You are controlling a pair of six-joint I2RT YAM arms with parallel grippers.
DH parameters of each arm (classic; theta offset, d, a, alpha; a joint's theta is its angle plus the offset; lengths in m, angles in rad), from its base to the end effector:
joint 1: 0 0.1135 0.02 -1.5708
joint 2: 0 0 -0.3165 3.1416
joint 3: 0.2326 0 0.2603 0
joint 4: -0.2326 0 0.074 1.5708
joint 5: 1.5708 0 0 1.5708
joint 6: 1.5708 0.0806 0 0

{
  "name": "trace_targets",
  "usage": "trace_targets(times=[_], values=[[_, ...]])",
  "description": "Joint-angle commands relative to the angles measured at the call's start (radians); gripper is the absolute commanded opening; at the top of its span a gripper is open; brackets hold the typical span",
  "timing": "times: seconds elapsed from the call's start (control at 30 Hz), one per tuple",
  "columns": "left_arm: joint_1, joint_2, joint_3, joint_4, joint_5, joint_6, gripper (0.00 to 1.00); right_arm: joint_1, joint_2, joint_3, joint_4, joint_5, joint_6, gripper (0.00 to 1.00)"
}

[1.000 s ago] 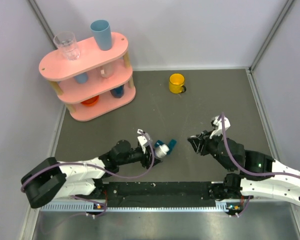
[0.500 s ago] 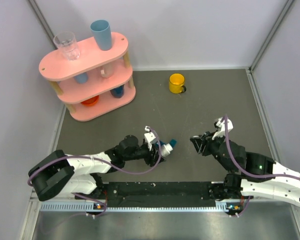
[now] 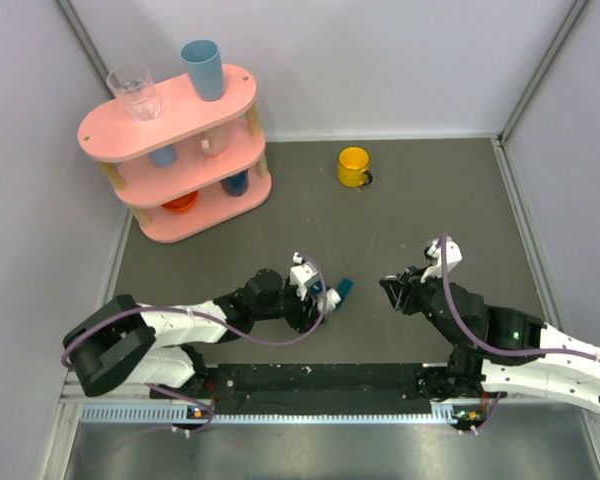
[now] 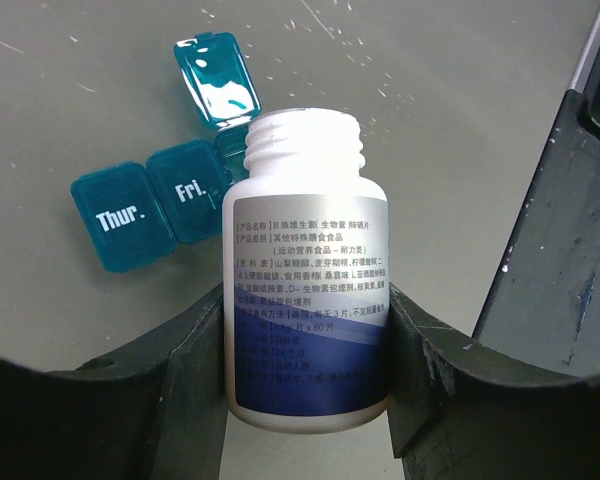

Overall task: Sort the pills into containers
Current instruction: Pour the pill into the pill container.

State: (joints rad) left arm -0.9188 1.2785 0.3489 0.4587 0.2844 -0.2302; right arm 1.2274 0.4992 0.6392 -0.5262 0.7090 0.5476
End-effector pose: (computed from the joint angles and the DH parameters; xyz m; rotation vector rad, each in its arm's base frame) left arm 0.1418 -0.2230 0.1808 0.9103 1.9753 -0.9822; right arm 0.0864 0.0857 0.3089 -0.1812 1.8862 0.5298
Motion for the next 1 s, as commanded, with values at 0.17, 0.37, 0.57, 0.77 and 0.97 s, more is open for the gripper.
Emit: trace_targets(times=[0.17, 0.37, 0.57, 0.77, 0.97], values=[[0.003, 0.030, 0.084, -0.046, -0.016, 0.028, 0.00, -0.003, -0.028, -0.019, 0.011, 0.012, 0.012, 0.00], [0.003, 0.025, 0.113, -0.129, -0.039, 0.034, 0.00, -0.005, -0.041, -0.029, 0.008, 0.009, 0.015, 0.00], [0.003, 0.028, 0.137, -0.193, -0.044, 0.034, 0.00, -0.006, -0.042, -0.035, 0.008, 0.004, 0.023, 0.00], [0.001, 0.039, 0.147, -0.203, -0.039, 0.035, 0.00, -0.008, -0.047, -0.039, 0.008, 0.003, 0.023, 0.00], [0.003, 0.050, 0.163, -0.235, -0.030, 0.046, 0.00, -0.009, -0.048, -0.044, 0.008, 0.000, 0.023, 0.00]])
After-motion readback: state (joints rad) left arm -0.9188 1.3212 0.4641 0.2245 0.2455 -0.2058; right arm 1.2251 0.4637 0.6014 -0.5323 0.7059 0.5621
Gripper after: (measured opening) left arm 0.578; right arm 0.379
